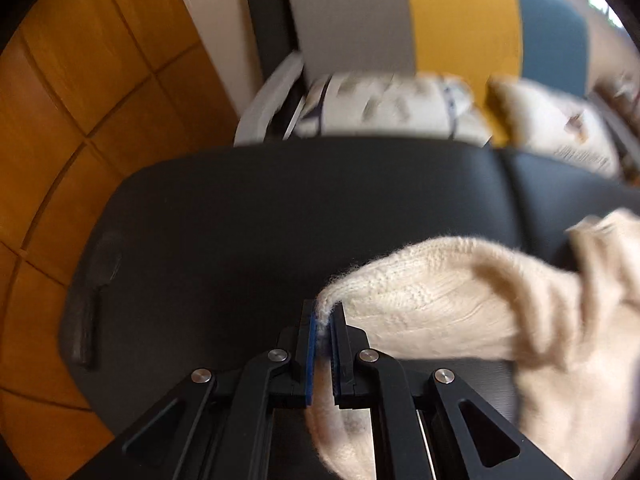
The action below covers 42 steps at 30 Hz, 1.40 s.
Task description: Fold clothes
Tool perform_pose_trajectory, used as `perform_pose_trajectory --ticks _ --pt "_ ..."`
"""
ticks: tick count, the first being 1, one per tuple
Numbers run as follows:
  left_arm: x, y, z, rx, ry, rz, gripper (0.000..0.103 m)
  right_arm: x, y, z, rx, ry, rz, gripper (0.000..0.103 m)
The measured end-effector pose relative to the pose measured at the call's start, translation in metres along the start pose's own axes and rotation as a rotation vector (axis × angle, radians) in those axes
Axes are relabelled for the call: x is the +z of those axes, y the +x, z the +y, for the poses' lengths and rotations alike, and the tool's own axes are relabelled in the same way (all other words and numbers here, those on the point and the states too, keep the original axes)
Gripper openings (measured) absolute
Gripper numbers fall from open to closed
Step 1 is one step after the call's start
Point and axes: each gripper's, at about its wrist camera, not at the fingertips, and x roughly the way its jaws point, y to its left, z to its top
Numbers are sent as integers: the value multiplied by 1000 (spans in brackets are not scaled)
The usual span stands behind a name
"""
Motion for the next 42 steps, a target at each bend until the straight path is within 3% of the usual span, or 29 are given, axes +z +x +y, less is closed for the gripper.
perform_pose_trajectory --ticks 5,9,12,14,17,20,22,24,26,29,31,34,38,42 --pt "-11 57 -34 161 233 111 11 0 1 1 2 3 5 33" --pt "-24 82 -49 217 295 158 11 -1 0 2 0 2 2 33" --pt "-19 67 -41 141 213 149 13 -2 0 2 6 5 -5 33" --pt "-14 50 -24 83 124 133 23 -3 -1 2 13 8 -12 33" --pt "-14 23 10 53 -21 100 38 -5 -2 2 20 15 -31 33" --pt "-24 -12 34 98 -164 33 41 -7 -4 2 24 10 -46 35" --pt "-33 -34 28 63 -199 -29 41 -7 -6 2 36 4 -48 35" --pt "-40 -50 4 11 -168 -69 41 -1 -16 -2 92 -2 -71 35" --pt "-50 -60 -43 -39 -67 -105 41 9 -31 -8 139 3 -119 32" --pt "-67 -61 -124 -113 105 -133 41 46 -49 -27 111 51 -190 32" --pt "-75 -58 -175 -163 199 -132 41 77 -41 -32 68 25 -182 32" --pt "-85 -48 -225 -173 253 -121 41 120 -18 -33 9 -34 -157 32" --pt "-80 -36 -252 -110 251 -142 41 161 30 -21 34 -131 -80 32" --pt "-67 -21 -255 -90 212 -151 41 179 73 -6 81 -177 -14 32"
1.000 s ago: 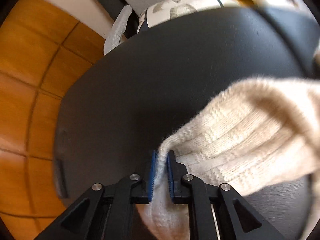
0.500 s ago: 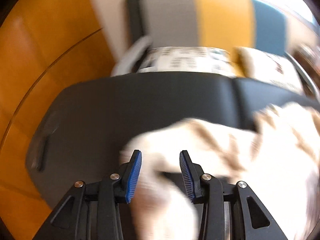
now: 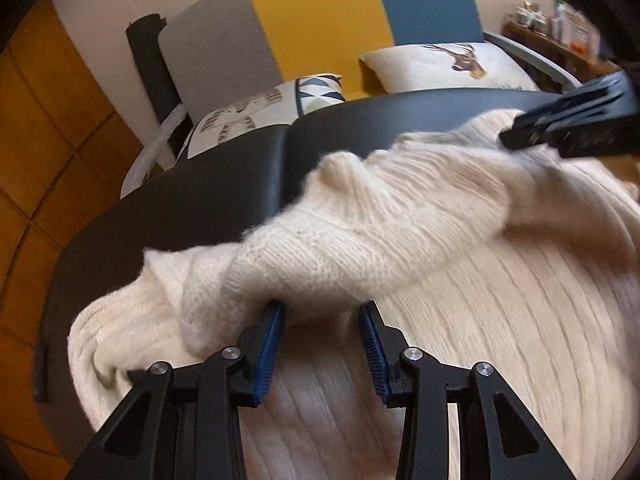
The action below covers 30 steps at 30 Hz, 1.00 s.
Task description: Fold clothes
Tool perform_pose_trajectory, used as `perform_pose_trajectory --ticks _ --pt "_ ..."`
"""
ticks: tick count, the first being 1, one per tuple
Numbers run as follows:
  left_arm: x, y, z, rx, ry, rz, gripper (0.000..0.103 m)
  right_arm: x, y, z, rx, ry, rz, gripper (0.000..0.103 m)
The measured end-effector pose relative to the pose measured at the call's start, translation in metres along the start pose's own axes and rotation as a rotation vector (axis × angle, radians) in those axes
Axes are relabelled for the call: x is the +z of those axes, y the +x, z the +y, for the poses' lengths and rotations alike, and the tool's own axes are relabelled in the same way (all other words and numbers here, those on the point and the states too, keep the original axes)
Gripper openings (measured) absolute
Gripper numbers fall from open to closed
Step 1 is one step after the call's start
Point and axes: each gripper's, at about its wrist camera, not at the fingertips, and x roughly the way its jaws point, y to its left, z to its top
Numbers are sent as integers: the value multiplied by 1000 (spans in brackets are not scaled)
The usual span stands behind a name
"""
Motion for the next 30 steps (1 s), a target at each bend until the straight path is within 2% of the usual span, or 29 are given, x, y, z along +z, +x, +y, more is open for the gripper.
perform_pose_trajectory --ticks 2,3,6,7,9,11,12,14,16,18,21,23,25,27,28,30 --pt "2 8 3 16 -5 -11 42 3 21 4 -38 -14 41 32" --pt "3 11 10 23 -11 -28 43 4 24 1 -53 -2 32 32" --pt "-2 15 17 56 -35 -96 54 5 26 -18 -89 86 -5 32" --pt "-5 16 21 62 -53 -113 60 4 26 -26 -102 117 -12 32" --pt "-6 17 29 49 -105 -107 66 0 26 -42 -151 168 -28 32" --pt "-5 21 39 35 -168 -89 81 -4 27 -54 -206 197 -45 32" --pt "-7 22 43 17 -197 -78 83 -6 26 -59 -213 212 -54 32" --pt "-4 33 56 -40 -264 -55 90 -8 25 -69 -198 239 -70 33" --pt "-4 39 61 -64 -298 -49 94 -9 20 -78 -154 248 -80 34" --pt "-3 39 57 -50 -288 -52 95 -16 4 -87 -119 274 -82 34" --pt "-3 40 56 -51 -289 -53 95 -42 -37 -86 -18 324 -173 35" --pt "-2 40 56 -54 -292 -51 96 -69 -66 -83 0 333 -205 35" --pt "1 37 51 -33 -275 -44 95 -104 -93 -83 -24 331 -214 35" --pt "5 30 44 -32 -263 -35 87 -143 -119 -90 -72 347 -207 35" --pt "7 24 40 -39 -260 -29 81 -162 -131 -95 -103 362 -197 35" --pt "8 9 25 -100 -274 -33 81 -200 -152 -104 -152 380 -172 35"
